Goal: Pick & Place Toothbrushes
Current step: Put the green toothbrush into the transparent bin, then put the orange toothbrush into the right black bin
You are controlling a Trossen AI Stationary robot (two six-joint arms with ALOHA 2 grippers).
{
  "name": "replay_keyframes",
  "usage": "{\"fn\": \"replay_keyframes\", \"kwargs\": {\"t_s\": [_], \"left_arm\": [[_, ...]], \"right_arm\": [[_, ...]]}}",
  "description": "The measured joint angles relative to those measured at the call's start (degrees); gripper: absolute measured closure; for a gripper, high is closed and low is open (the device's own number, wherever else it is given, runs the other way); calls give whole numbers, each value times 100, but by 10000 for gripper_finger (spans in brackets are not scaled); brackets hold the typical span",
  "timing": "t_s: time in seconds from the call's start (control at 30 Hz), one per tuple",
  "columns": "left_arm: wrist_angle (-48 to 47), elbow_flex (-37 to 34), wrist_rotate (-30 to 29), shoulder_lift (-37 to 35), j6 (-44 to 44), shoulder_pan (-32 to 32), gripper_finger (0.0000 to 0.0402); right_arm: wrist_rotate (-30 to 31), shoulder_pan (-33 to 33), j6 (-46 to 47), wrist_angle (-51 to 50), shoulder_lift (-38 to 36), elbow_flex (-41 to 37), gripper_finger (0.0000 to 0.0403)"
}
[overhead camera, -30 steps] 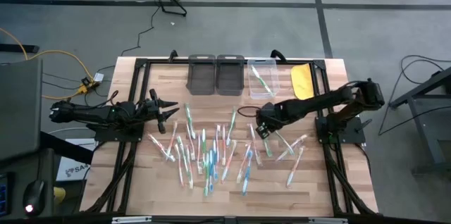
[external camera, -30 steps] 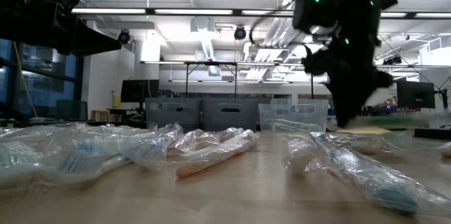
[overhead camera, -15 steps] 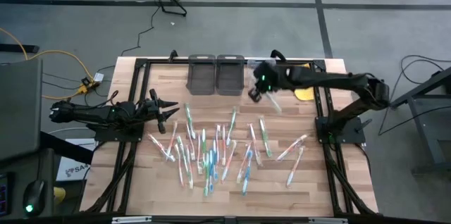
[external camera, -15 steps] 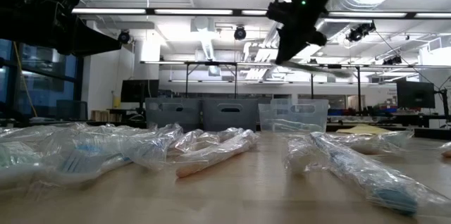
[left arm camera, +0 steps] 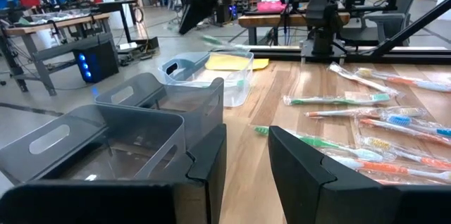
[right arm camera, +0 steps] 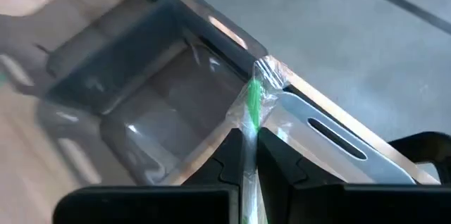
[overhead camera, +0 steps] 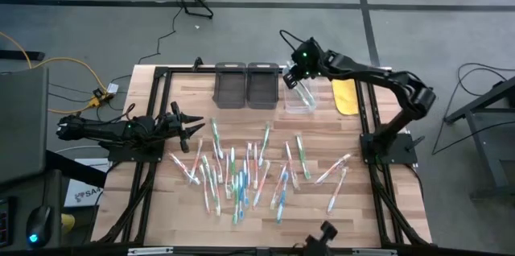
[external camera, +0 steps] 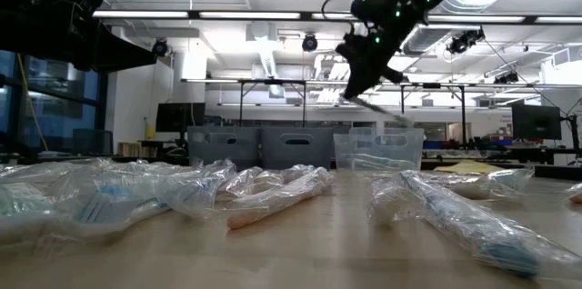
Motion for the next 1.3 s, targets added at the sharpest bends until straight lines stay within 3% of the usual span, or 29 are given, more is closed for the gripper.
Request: {"fn": "replay_keyframes", "kwargs": {"t_s": [0.53,0.87,1.07,1.3], "left_arm": [[-36,-2,2,-1,-2,-1,300],[-37,-2,2,-2,0,0,300],[-37,-2,7,0,-2,-1,300],[-37,-2,11,-2,0,1,300]], "right_arm": [[-550,-373,-110,-133,634,-11,376],[-422,-373,-112,-268,630,-9,321],[-442,-373,86,-1109,311,-9,295],[-540,-45,366,-2053,-380,-4,298]]}}
